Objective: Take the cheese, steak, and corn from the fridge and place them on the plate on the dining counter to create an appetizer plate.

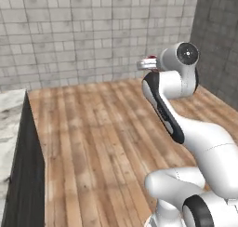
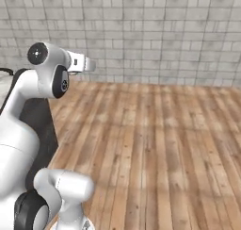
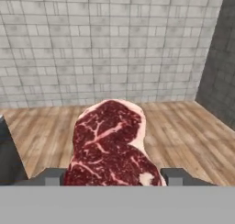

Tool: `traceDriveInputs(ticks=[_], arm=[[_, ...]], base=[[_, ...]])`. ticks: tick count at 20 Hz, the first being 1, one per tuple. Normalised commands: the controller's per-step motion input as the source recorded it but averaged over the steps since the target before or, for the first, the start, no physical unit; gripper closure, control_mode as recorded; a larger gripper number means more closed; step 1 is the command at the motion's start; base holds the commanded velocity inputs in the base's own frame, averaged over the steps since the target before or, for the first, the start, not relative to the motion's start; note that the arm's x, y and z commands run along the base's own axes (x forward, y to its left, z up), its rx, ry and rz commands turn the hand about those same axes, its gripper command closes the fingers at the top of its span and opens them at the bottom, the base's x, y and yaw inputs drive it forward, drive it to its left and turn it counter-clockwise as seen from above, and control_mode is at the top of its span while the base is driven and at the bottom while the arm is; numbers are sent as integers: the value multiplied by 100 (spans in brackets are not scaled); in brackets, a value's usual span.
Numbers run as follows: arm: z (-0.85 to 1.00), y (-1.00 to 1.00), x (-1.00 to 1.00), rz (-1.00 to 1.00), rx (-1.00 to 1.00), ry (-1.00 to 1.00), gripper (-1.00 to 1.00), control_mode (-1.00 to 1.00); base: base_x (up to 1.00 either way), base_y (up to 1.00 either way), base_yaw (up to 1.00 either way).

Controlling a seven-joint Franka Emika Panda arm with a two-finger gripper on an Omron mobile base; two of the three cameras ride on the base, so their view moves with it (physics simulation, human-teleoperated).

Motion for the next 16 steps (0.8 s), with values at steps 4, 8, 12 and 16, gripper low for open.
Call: traceDriveInputs(ticks=[4,8,12,16], arm=[[0,0,0,0,0,0,100,100],[0,0,0,0,0,0,100,100],[0,0,0,0,0,0,100,100],[0,0,0,0,0,0,100,100]], base=[[100,-50,52],[100,-71,45],[100,-58,44],[100,-46,46]])
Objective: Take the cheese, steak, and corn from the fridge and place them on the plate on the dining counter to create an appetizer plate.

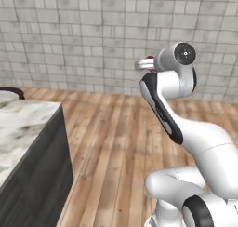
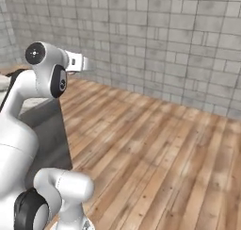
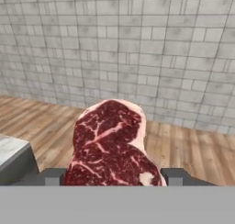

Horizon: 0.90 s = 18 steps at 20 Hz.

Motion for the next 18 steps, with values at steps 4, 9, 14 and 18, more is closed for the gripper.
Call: traceDriveInputs(ticks=[4,9,14,18], arm=[[0,0,0,0,0,0,100,100],[0,0,0,0,0,0,100,100],[0,0,0,0,0,0,100,100],[0,0,0,0,0,0,100,100]], base=[[100,-51,41],[100,-98,13],[100,-72,5],[100,-51,35]])
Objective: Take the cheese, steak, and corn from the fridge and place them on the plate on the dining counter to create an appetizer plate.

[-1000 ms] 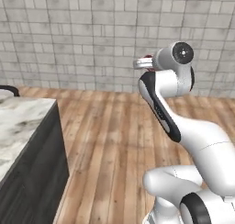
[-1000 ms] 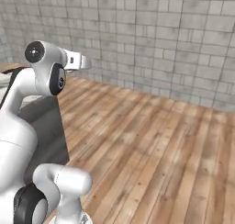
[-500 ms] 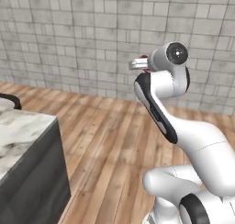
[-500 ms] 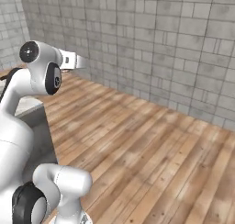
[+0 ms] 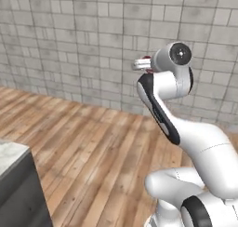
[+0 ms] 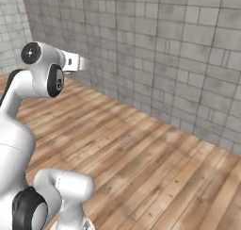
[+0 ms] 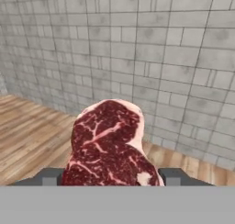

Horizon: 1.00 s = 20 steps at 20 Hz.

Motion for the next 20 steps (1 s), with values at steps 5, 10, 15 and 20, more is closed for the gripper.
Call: traceDriveInputs(ticks=[5,10,15,20], arm=[[0,0,0,0,0,0,100,100],[0,0,0,0,0,0,100,100],[0,0,0,0,0,0,100,100],[0,0,0,0,0,0,100,100]], base=[[100,-30,60],[100,-27,69],[100,-40,66],[100,-64,57]])
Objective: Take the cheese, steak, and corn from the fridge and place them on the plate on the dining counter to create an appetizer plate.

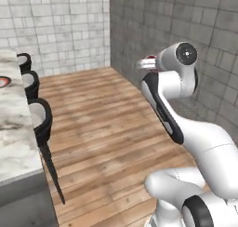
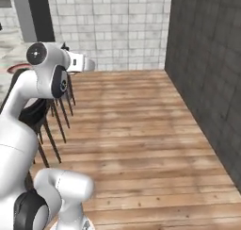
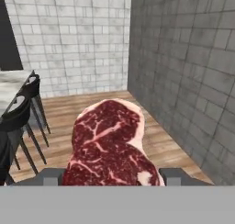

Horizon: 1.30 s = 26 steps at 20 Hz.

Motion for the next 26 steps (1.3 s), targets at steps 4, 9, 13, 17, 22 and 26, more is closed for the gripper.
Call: traceDriveInputs(ticks=[4,9,13,17,22,26], arm=[[0,0,0,0,0,0,100,100],[0,0,0,0,0,0,100,100],[0,0,0,0,0,0,100,100],[0,0,0,0,0,0,100,100],[0,0,0,0,0,0,100,100],[0,0,0,0,0,0,100,100]], base=[[100,-91,45],[100,-76,49],[100,-31,65],[100,-26,68],[100,-44,64],[100,-59,60]])
